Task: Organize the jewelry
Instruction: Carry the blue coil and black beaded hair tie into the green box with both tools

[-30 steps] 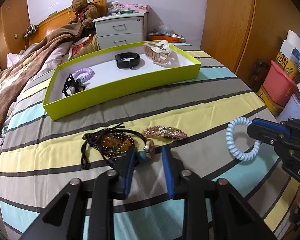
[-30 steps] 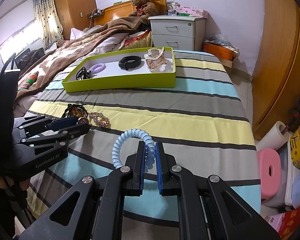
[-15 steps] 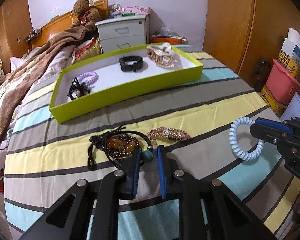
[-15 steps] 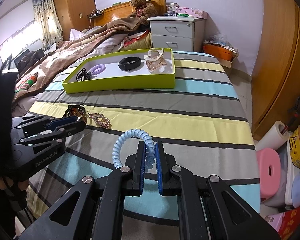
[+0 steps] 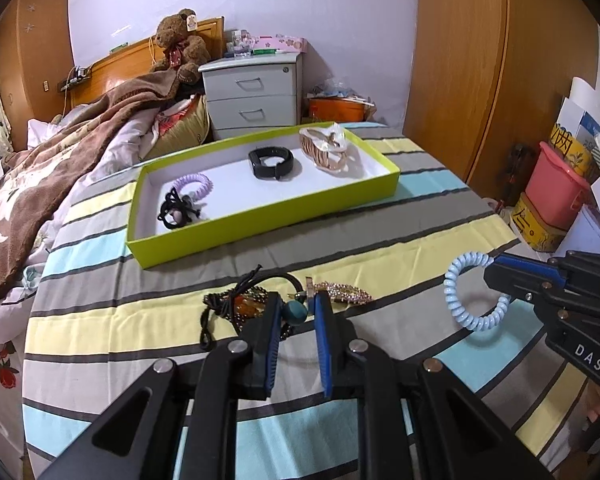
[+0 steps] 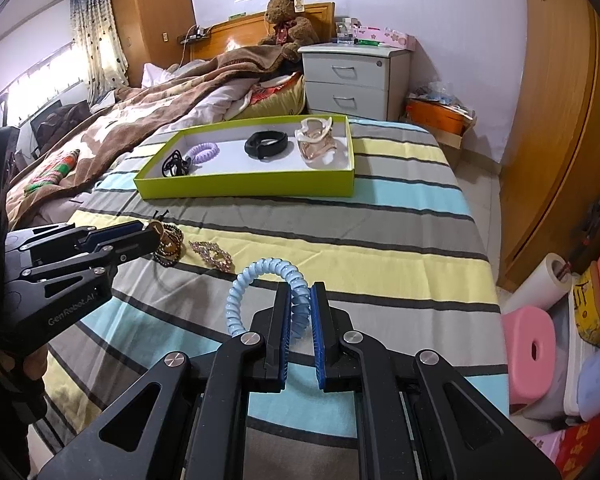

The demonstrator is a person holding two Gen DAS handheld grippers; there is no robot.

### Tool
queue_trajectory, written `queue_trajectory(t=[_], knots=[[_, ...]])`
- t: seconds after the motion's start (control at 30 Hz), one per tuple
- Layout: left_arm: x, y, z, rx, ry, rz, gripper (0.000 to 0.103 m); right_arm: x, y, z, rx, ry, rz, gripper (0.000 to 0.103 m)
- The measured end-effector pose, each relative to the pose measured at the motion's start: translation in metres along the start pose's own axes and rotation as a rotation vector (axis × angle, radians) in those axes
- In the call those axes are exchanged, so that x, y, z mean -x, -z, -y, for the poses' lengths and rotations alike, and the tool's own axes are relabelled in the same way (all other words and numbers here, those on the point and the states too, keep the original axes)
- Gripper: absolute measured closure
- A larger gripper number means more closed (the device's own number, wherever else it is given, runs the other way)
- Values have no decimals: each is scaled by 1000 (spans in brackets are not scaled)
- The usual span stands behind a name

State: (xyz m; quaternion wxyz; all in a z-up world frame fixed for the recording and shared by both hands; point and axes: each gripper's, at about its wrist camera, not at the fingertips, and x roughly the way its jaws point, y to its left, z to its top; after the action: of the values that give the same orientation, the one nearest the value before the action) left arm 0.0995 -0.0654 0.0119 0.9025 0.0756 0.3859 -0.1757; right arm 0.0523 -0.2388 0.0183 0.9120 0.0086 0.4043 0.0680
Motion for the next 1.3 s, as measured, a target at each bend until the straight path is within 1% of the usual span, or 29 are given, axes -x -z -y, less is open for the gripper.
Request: queue_trajectory(t=[0.43,0.53,0.8,1.07,1.3], knots=[[22,-14,-13,36,-2,60,86,17,-15,-9,20,8,47,93],[27,-18,-17,48,8,73,86,20,-21,-11,24,10,57,93],[33,-37,-33,68,12,95,86,22,-48,-15,32,4,87,93],[23,-70,-52,87,27,111,86,0,-88,-17,33,-6,80,93],[5,-103,-67,97,40,117,86,-30,-117,-15,26,-12,46,93]])
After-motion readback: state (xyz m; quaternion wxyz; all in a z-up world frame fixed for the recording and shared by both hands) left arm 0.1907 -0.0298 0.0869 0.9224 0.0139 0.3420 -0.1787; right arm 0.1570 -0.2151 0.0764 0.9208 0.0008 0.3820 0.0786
